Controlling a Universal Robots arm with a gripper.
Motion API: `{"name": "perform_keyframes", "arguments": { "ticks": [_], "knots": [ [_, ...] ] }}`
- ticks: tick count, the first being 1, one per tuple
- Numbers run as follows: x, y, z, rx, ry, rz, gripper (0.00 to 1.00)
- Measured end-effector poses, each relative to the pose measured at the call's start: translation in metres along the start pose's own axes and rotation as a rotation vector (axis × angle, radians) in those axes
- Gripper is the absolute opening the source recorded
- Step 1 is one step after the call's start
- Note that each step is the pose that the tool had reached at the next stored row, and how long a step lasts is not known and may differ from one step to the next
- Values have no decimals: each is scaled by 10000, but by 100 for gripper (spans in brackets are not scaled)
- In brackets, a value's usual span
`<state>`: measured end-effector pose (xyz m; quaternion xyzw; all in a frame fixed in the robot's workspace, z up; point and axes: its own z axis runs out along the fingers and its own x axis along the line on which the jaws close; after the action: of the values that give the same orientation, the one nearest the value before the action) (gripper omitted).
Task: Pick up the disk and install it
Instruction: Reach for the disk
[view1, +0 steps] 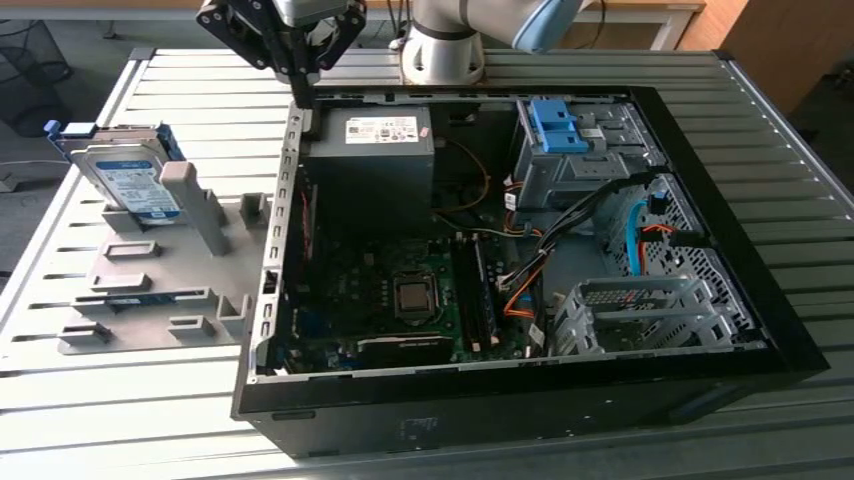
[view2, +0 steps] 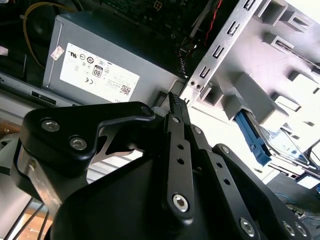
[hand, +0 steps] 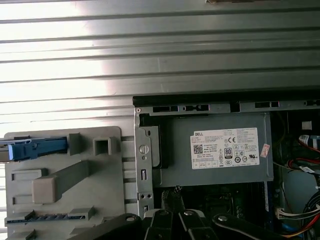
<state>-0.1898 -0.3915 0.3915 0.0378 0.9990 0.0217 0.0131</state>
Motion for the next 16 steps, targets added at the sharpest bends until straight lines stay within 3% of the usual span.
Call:
{"name": "perform_keyframes", "arguments": {
  "ticks": [16],
  "knots": [
    [63, -5, -1, 0, 0, 2, 11]
  ]
}}
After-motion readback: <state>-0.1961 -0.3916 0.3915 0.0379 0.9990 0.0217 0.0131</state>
